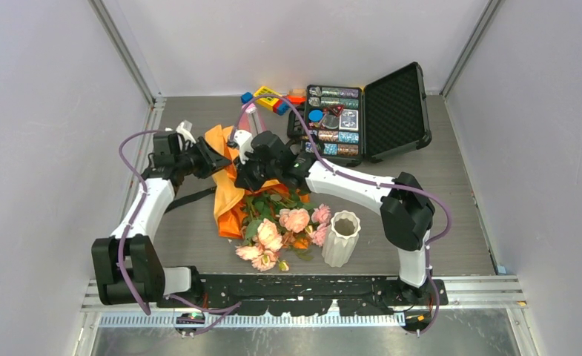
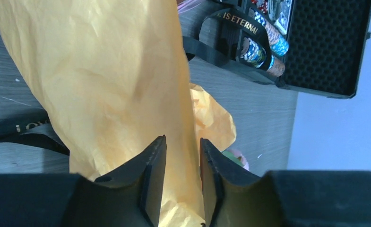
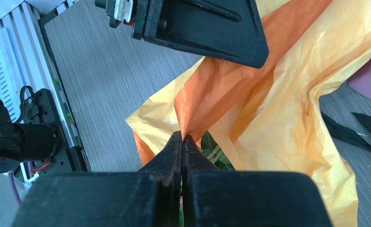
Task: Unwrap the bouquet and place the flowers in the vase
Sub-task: Unfold the wrapping paper at the center of the board.
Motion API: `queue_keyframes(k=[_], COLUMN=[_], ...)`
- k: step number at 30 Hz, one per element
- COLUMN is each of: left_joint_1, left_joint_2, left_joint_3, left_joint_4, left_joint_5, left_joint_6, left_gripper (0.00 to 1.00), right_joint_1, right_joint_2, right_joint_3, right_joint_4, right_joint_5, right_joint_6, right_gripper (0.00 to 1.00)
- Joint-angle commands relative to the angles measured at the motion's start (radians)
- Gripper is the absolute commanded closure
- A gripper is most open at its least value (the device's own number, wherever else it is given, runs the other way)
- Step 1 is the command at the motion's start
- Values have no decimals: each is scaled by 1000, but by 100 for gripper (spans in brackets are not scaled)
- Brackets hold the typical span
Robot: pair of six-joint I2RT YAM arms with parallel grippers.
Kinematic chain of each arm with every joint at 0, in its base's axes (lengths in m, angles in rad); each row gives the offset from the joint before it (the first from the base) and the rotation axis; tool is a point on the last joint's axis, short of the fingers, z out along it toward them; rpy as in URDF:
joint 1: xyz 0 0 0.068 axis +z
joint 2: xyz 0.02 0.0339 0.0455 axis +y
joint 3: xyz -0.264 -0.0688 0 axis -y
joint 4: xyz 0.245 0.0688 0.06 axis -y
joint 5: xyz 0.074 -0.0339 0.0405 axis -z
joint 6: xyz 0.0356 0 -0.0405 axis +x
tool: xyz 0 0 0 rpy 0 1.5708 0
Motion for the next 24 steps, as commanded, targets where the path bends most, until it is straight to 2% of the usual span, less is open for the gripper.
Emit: queue_keyframes(k=[1, 4, 8, 12, 18, 24], left_joint_1=[-6, -6, 1, 17, 31, 41], left_joint_2=[-5, 0, 17, 29, 49, 105], left_joint_3=[56, 98, 180, 234, 252, 255], left_joint_4=[-32, -110, -269, -386, -528, -636], left_joint_5=[11, -24, -104, -211, -380, -519], left_joint_6=[64, 130, 247, 346, 449, 553], left_gripper=[79, 100, 100, 100, 100, 100], right_joint_1=[15, 15, 16, 16, 15, 13], right_joint_2=[-11, -22, -48, -79, -106, -124], right_joint_3=[46, 38, 14, -25, -61, -94], right_joint_4=[-14, -20, -29, -24, -40, -61], right_joint_5=[-7, 14, 53, 102, 170, 240], right_joint_6=[-9, -17, -29, -38, -73, -101], right_gripper=[98, 84, 62, 50, 40, 39])
